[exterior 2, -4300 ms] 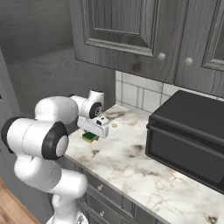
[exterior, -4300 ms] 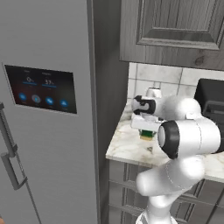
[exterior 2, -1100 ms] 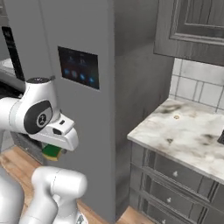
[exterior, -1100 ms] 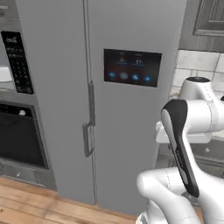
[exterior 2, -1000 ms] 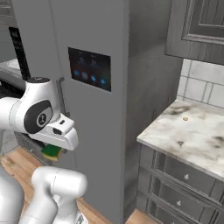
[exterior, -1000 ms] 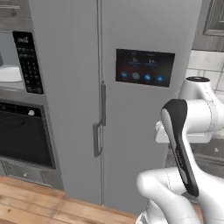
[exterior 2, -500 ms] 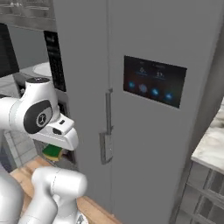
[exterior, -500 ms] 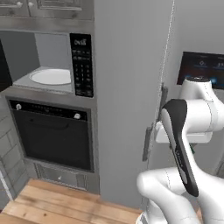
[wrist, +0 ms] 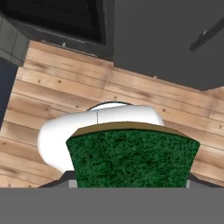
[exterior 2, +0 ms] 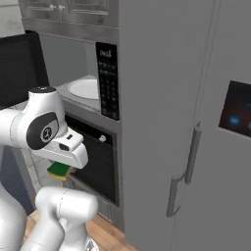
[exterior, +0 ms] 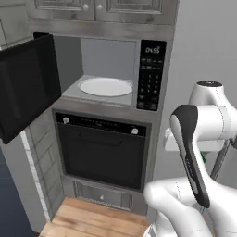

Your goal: Place the sponge inside the microwave to prepare for sanitizing.

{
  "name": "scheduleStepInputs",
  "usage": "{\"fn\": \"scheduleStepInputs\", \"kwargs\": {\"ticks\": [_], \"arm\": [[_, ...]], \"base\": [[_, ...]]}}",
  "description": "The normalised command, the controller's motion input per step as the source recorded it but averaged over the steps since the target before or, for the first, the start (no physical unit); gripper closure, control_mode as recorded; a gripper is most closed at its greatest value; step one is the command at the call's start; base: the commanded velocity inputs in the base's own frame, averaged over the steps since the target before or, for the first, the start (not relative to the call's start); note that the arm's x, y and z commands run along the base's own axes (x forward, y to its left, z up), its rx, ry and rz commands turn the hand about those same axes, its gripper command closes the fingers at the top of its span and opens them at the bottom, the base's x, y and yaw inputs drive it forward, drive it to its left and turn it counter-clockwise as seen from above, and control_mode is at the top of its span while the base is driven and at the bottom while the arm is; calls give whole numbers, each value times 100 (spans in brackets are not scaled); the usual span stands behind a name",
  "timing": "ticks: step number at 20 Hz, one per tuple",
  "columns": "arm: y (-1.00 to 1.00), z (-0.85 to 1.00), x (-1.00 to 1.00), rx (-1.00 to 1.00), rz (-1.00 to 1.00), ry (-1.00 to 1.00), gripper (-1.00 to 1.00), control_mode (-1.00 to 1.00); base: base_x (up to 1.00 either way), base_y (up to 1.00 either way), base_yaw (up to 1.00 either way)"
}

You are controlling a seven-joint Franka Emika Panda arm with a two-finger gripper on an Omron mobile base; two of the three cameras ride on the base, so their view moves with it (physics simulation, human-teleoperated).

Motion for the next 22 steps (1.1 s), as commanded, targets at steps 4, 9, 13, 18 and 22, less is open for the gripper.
{"fn": "scheduleStepInputs", "kwargs": {"ticks": [4,9,13,18,22], "arm": [[0,0,0,0,0,0,100,100],[0,0,0,0,0,0,100,100],[0,0,0,0,0,0,100,100],[0,0,0,0,0,0,100,100],[0,0,0,0,0,0,100,100]], "base": [[30,98,0],[42,58,-1],[55,13,-6],[45,16,-20],[25,46,-18]]}}
